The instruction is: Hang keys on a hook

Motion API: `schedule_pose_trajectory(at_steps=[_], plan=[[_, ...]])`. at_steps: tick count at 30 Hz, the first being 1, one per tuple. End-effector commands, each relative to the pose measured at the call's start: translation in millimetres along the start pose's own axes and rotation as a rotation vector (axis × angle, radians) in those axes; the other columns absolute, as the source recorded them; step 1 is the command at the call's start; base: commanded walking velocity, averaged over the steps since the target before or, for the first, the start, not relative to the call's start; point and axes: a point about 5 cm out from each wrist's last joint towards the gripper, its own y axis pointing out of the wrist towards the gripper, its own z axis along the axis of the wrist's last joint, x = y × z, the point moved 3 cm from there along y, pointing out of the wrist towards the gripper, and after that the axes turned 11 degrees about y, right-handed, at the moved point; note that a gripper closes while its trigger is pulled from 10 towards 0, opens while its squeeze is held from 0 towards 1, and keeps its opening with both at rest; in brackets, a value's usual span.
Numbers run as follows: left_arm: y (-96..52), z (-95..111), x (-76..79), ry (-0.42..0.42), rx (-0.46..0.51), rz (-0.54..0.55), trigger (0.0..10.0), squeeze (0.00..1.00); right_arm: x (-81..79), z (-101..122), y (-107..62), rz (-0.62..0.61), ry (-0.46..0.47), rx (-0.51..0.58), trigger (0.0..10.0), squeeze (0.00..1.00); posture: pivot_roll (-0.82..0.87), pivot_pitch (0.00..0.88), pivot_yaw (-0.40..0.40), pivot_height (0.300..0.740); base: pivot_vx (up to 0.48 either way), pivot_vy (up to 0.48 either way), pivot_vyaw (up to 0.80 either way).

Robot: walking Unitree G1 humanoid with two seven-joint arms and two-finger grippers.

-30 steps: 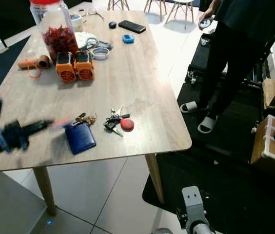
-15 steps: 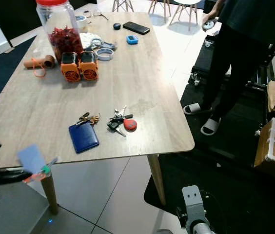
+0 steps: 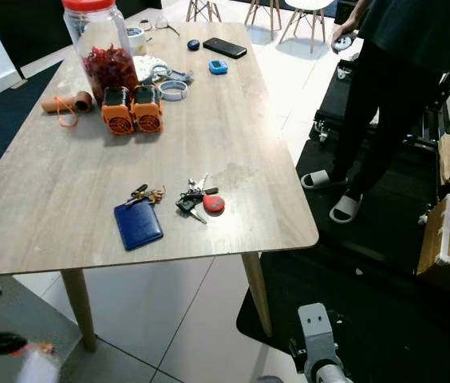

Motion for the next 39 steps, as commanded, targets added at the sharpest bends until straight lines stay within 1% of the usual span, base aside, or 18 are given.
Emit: schedule_pose_trajectory(at_steps=[1,3,7,9,10,11,12,13,14,15,19,22,23,27,28,34,35,39], plan=[[12.9,-11.9,4.7,0.035,-0.04,0.072,0.0,0.0,1.0,-3.8,-1.4,-0.005,0.003,-0.011,10.0,0.0,0.05,0.053,-0.016,0.74,0.0,0.0,0.0],[15.9,-13.2,5.5,0.044,-0.042,0.089,0.0,0.0,0.9,-3.9,-1.4,-0.005,0.003,-0.011,10.0,0.0,0.05,0.053,-0.016,0.74,0.0,0.0,0.0],[50.1,-23.0,22.7,0.132,-0.101,0.147,0.0,0.0,-0.8,-5.9,-1.9,0.005,-0.004,-0.019,10.0,0.0,0.06,0.055,-0.028,0.74,0.0,0.0,0.0],[71.1,-19.5,29.8,0.096,-0.072,0.206,0.0,0.0,-1.1,-6.1,-1.7,0.006,-0.006,-0.023,10.0,0.0,0.06,0.054,-0.028,0.74,0.0,0.0,0.0],[71.1,-19.5,29.8,0.096,-0.072,0.206,0.0,0.0,-1.1,-6.1,-1.7,0.006,-0.006,-0.023,10.0,0.0,0.06,0.054,-0.028,0.74,0.0,0.0,0.0],[85.9,-12.2,32.5,0.036,-0.02,0.272,0.0,0.0,-1.7,-6.4,-1.6,0.008,-0.008,-0.026,10.0,0.0,0.06,0.051,-0.029,0.74,0.0,0.0,0.0],[85.9,-12.2,32.5,0.036,-0.02,0.272,0.0,0.0,-1.7,-6.4,-1.6,0.008,-0.008,-0.026,10.0,0.0,0.06,0.051,-0.029,0.74,0.0,0.0,0.0],[99.3,-1.9,35.2,-0.016,0.045,0.327,0.0,0.0,-2.2,-6.8,-1.5,0.009,-0.009,-0.029,10.0,0.0,0.05,0.049,-0.029,0.74,0.0,0.0,0.0],[99.3,-1.9,35.2,-0.016,0.045,0.327,0.0,0.0,-2.2,-6.8,-1.5,0.009,-0.009,-0.029,10.0,0.0,0.05,0.049,-0.029,0.74,0.0,0.0,0.0],[124.7,16.0,43.9,-0.131,0.137,0.414,0.0,0.0,-4.1,-8.2,-1.3,0.011,-0.009,-0.038,10.0,0.0,0.05,0.043,-0.028,0.74,0.0,0.0,0.0],[142.0,36.6,52.0,-0.177,0.232,0.475,0.2,0.0,-6.3,-12.0,-1.5,0.009,0.001,-0.058,10.0,0.0,0.05,0.037,-0.022,0.74,0.0,0.0,0.0],[146.1,46.6,51.4,-0.223,0.284,0.518,0.0,0.0,-6.7,-14.9,-1.9,0.002,0.013,-0.074,10.0,0.0,0.05,0.036,-0.02,0.74,0.0,0.0,0.0],[150.3,53.5,52.5,-0.25,0.308,0.526,2.2,0.0,-6.5,-16.5,-2.3,-0.007,0.037,-0.079,10.0,0.0,0.06,0.033,-0.019,0.74,0.0,0.0,0.0],[153.7,59.1,54.2,-0.266,0.327,0.525,2.5,0.0,-6.2,-17.7,-2.6,-0.017,0.058,-0.082,10.0,0.0,0.06,0.033,-0.019,0.74,0.0,0.0,0.0],[165.5,78.8,67.1,-0.208,0.384,0.45,10.0,0.0,-5.3,-19.3,-2.8,-0.055,0.159,-0.081,10.0,0.0,0.06,0.026,-0.015,0.74,0.0,0.0,0.0],[172.3,89.2,76.3,-0.15,0.404,0.407,10.0,0.0,-4.1,-21.7,-3.2,-0.089,0.241,-0.087,10.0,0.0,0.06,0.021,-0.009,0.74,0.0,0.0,0.0],[175.6,93.4,74.7,-0.16,0.389,0.463,10.0,0.0,-1.6,-23.9,-4.0,-0.124,0.305,-0.09,10.0,0.0,0.05,0.013,-0.011,0.74,0.0,0.0,0.0],[177.6,97.5,74.1,-0.179,0.393,0.486,10.0,0.0,-0.4,-24.1,-4.2,-0.138,0.327,-0.087,10.0,0.0,0.05,0.011,-0.013,0.74,0.0,0.0,0.0]])
